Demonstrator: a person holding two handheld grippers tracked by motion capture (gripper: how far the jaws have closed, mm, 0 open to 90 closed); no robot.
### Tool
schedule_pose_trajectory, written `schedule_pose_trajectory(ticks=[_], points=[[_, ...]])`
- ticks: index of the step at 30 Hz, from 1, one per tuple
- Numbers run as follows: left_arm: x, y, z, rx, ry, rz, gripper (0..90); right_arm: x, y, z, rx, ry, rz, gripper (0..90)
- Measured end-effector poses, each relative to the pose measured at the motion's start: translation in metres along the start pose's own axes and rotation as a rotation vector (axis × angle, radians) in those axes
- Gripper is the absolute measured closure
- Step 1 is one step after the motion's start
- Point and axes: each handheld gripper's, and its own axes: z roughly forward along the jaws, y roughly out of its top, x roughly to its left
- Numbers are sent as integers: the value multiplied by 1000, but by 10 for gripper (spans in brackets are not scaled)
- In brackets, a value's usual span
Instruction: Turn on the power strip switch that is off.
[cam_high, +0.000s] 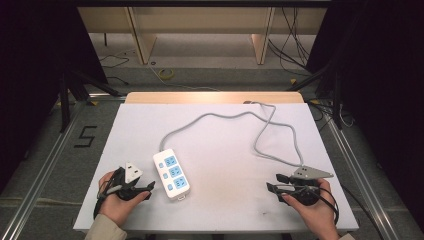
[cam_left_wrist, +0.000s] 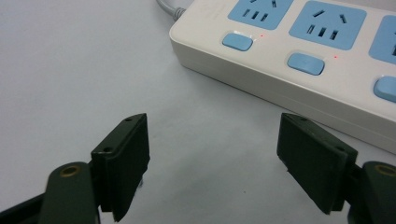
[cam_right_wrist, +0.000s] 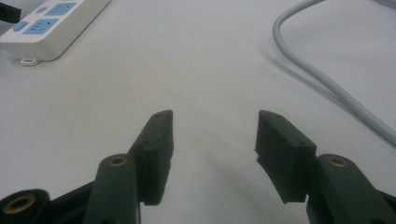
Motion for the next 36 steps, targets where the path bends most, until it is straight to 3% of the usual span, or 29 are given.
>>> schedule_pose_trajectory(ticks=[8,14,15,22,36], points=[[-1,-1,-1,-7,1,0,256,4,6,-2,-3,0,-26,520],[-1,0,0,-6,-3,8,256,8,12,-3,4,5,-60,653],[-1,0,0,-7,-3,9,256,10,14,-2,14,6,-74,727],[-1,1,0,-8,-1,15,255,18,23,-1,57,4,-134,897],[-3,2,1,-17,-2,28,261,40,40,10,93,69,-177,900]])
